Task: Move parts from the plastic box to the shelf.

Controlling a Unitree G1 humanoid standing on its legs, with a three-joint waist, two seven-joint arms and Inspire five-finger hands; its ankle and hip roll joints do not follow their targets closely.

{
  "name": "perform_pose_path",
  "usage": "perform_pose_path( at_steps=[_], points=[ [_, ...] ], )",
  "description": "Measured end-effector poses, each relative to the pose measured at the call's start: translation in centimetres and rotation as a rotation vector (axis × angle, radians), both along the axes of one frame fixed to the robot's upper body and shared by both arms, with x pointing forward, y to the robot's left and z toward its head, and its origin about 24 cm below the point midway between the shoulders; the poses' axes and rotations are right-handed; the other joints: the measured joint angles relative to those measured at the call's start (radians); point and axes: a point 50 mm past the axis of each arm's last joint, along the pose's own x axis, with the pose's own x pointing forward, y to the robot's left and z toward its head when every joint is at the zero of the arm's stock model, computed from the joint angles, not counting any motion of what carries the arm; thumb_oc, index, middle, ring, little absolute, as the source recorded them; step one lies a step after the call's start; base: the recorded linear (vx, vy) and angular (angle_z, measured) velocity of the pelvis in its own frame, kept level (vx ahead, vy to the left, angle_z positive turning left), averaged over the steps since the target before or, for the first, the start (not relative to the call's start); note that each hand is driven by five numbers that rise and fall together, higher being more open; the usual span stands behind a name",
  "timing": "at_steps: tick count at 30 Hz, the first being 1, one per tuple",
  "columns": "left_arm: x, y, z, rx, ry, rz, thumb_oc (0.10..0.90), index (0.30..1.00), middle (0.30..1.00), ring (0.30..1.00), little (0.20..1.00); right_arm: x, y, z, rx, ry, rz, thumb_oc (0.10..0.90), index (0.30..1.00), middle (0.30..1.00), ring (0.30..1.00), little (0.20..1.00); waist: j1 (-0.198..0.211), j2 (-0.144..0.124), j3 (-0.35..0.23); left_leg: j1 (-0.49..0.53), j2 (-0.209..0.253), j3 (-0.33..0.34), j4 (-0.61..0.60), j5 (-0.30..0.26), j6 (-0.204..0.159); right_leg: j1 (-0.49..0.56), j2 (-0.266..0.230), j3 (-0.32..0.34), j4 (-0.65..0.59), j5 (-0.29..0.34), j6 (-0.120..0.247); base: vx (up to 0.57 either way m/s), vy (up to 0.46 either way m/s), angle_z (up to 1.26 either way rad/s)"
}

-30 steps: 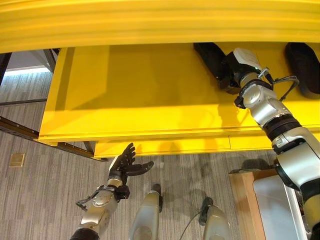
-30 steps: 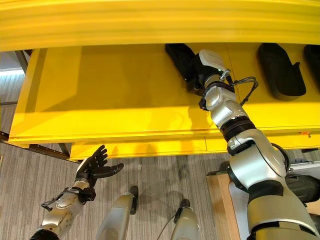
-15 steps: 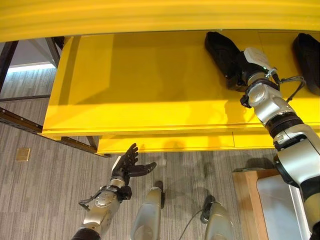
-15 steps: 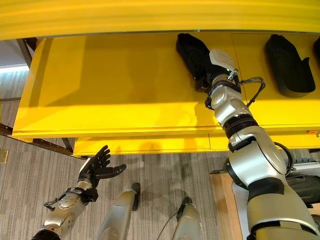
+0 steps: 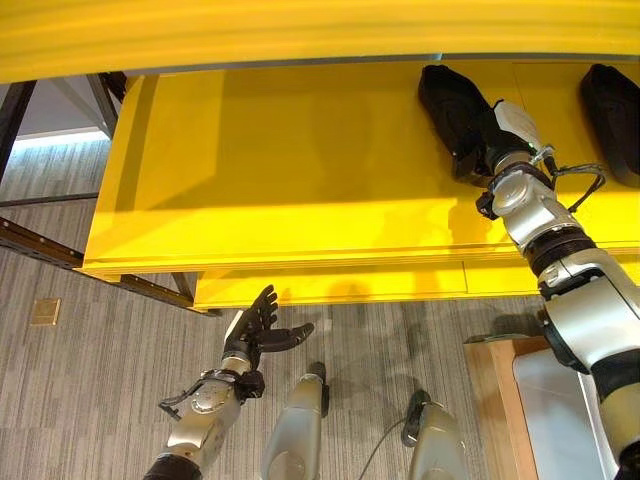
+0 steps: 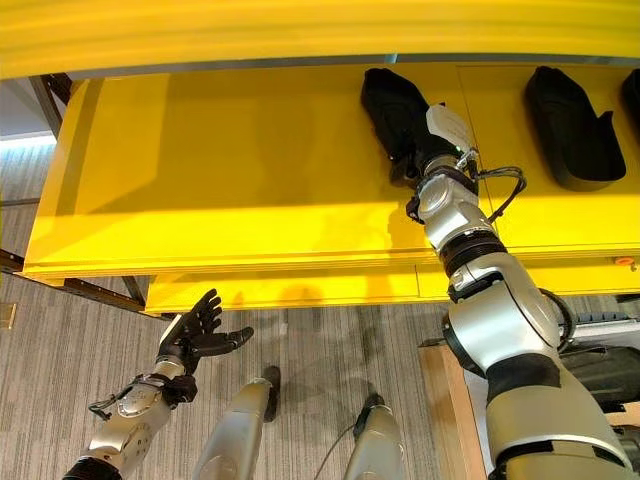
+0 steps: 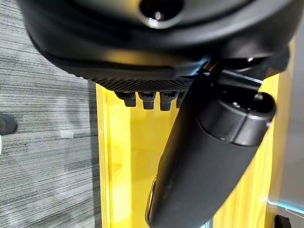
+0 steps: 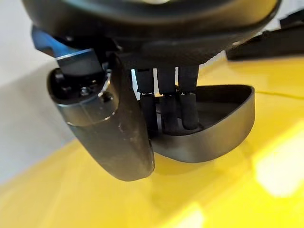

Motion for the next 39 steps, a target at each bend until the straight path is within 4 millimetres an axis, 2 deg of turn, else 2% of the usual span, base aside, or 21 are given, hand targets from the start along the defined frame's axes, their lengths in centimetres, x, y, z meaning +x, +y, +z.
perform_pose_path(
  at_steps=[4,5,10,21,22,23,32,34,37,38,39],
  points=[
    [0.0,0.0,0.0,0.003,0.001,0.008,0.9,1.0,1.0,1.0,1.0,0.0,0.0,0.0,0.049,-0.008,-0.003,0.4,0.3,0.3,0.3,0.3,0.001,0.0,0.0,-0.002,0.0,-0.001,0.001,0.0,0.0,0.0,0.0,-0.001,0.001,0.0,0.0,0.0,0.0,0.0],
    [0.0,0.0,0.0,0.003,0.002,0.011,0.9,1.0,1.0,1.0,1.0,0.0,0.2,0.0,0.147,-0.029,-0.005,0.4,0.3,0.3,0.3,0.3,0.0,0.0,0.0,-0.004,-0.002,-0.001,0.002,0.0,0.0,-0.002,0.0,-0.001,0.002,0.0,0.0,0.0,0.0,0.0],
    [0.1,0.0,0.0,0.004,-0.001,0.01,0.9,1.0,1.0,1.0,1.0,0.1,0.4,0.0,0.241,-0.053,-0.013,0.4,0.3,0.3,0.3,0.3,0.004,0.001,0.0,-0.019,-0.002,-0.007,0.012,0.0,-0.001,-0.014,0.0,-0.004,0.007,0.0,0.0,0.0,0.0,0.0],
    [0.4,-0.2,0.2,0.007,-0.009,0.014,0.9,1.0,1.0,1.0,1.0,0.1,0.7,-0.1,0.273,-0.071,-0.022,0.4,0.3,0.3,0.3,0.3,0.018,0.003,0.001,-0.032,-0.01,-0.023,0.02,0.001,-0.002,-0.015,-0.007,-0.02,0.018,-0.009,-0.002,0.0,0.004,0.04],
    [0.5,-0.2,0.4,0.007,-0.014,0.011,0.9,1.0,1.0,1.0,1.0,0.1,0.8,-0.1,0.289,-0.07,-0.022,0.431,0.344,0.344,0.344,0.344,0.018,0.003,0.001,-0.032,-0.011,-0.023,0.022,0.001,-0.002,-0.015,-0.007,-0.02,0.019,-0.009,-0.002,0.0,0.0,0.0],
    [0.6,-0.2,0.4,0.007,-0.016,0.01,0.9,1.0,1.0,1.0,1.0,0.1,0.8,-0.2,0.295,-0.066,-0.022,0.9,1.0,1.0,1.0,1.0,0.018,0.003,0.001,-0.033,-0.01,-0.023,0.023,0.001,-0.002,-0.016,-0.007,-0.022,0.021,-0.01,-0.003,0.0,0.0,0.0],
    [0.5,-0.2,0.3,0.008,-0.013,0.012,0.9,1.0,1.0,1.0,1.0,0.2,1.3,-1.2,0.318,-0.013,-0.005,0.9,1.0,1.0,1.0,1.0,0.019,0.003,0.001,-0.032,-0.009,-0.027,0.02,0.003,-0.004,-0.015,-0.005,-0.022,0.022,-0.01,-0.002,0.0,0.0,0.0],
    [0.5,-0.3,0.4,0.008,-0.014,0.011,0.9,1.0,1.0,1.0,1.0,0.3,2.0,-1.3,0.403,-0.019,0.01,0.9,1.0,1.0,1.0,1.0,0.018,0.003,0.001,-0.032,-0.009,-0.027,0.021,0.003,-0.004,-0.015,-0.005,-0.022,0.022,-0.01,-0.002,0.0,0.0,0.0],
    [0.7,-0.2,0.5,0.012,-0.017,0.021,0.9,1.0,1.0,1.0,1.0,0.4,4.4,-0.8,0.547,-0.058,0.078,0.9,1.0,1.0,1.0,1.0,0.004,0.002,0.002,-0.032,-0.008,-0.026,0.02,0.002,-0.004,-0.015,-0.004,-0.022,0.02,-0.01,-0.002,0.0,0.0,0.0],
    [0.9,-0.3,0.6,0.014,-0.023,0.027,0.9,1.0,1.0,1.0,1.0,0.3,6.7,0.4,0.579,-0.094,0.171,0.9,1.0,1.0,1.0,1.0,-0.003,0.0,0.003,-0.033,-0.002,-0.024,0.02,0.002,-0.004,-0.016,-0.003,-0.02,0.019,-0.01,-0.002,0.0,0.0,0.0],
    [1.0,-0.3,0.7,0.014,-0.026,0.027,0.9,1.0,1.0,1.0,1.0,0.3,6.9,0.6,0.584,-0.103,0.183,0.9,1.0,1.0,1.0,1.0,-0.005,-0.001,0.004,-0.032,0.0,-0.024,0.022,0.001,-0.005,-0.016,0.0,-0.021,0.018,-0.01,-0.002,0.0,-0.014,-0.04]
  ],
)
